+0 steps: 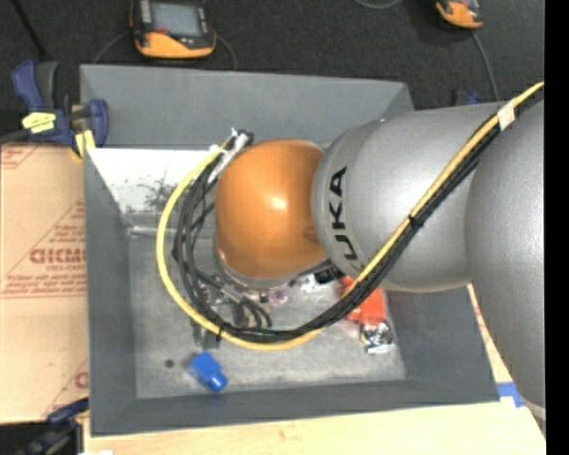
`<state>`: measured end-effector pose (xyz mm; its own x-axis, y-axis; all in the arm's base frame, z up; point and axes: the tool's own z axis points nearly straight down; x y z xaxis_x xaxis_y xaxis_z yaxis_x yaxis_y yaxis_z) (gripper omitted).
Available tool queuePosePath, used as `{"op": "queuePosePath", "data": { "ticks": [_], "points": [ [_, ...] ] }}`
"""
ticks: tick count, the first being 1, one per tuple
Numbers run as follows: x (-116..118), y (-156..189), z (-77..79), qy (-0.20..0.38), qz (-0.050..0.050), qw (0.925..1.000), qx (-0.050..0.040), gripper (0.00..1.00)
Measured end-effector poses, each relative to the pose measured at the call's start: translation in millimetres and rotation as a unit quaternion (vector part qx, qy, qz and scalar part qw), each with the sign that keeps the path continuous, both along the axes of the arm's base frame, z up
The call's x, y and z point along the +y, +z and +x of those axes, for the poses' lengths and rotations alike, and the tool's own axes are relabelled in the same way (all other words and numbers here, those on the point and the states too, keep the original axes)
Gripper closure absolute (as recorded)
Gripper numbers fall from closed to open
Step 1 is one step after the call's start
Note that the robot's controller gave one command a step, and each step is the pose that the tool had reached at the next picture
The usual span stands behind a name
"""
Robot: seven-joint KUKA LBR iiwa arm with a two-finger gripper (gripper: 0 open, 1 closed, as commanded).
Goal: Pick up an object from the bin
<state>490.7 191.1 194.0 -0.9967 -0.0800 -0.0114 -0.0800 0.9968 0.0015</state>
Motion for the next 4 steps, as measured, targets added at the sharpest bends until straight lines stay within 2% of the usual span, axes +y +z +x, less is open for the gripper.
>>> {"op": "queuePosePath", "data": {
  "ticks": [1,2,3,4],
  "points": [
    [0.6,-4.7,-2.3,-0.001,0.0,1.0,0.0045,0.0],
    [-28.3,-122.9,-8.7,0.052,0.0,0.9987,-0.0032,0.0],
    [-27.1,-121.9,-12.7,0.051,0.0,0.9987,0.0034,1.0],
    [-33.1,39.0,35.7,0.057,-0.001,0.9983,-0.0011,1.0]
  ]
}}
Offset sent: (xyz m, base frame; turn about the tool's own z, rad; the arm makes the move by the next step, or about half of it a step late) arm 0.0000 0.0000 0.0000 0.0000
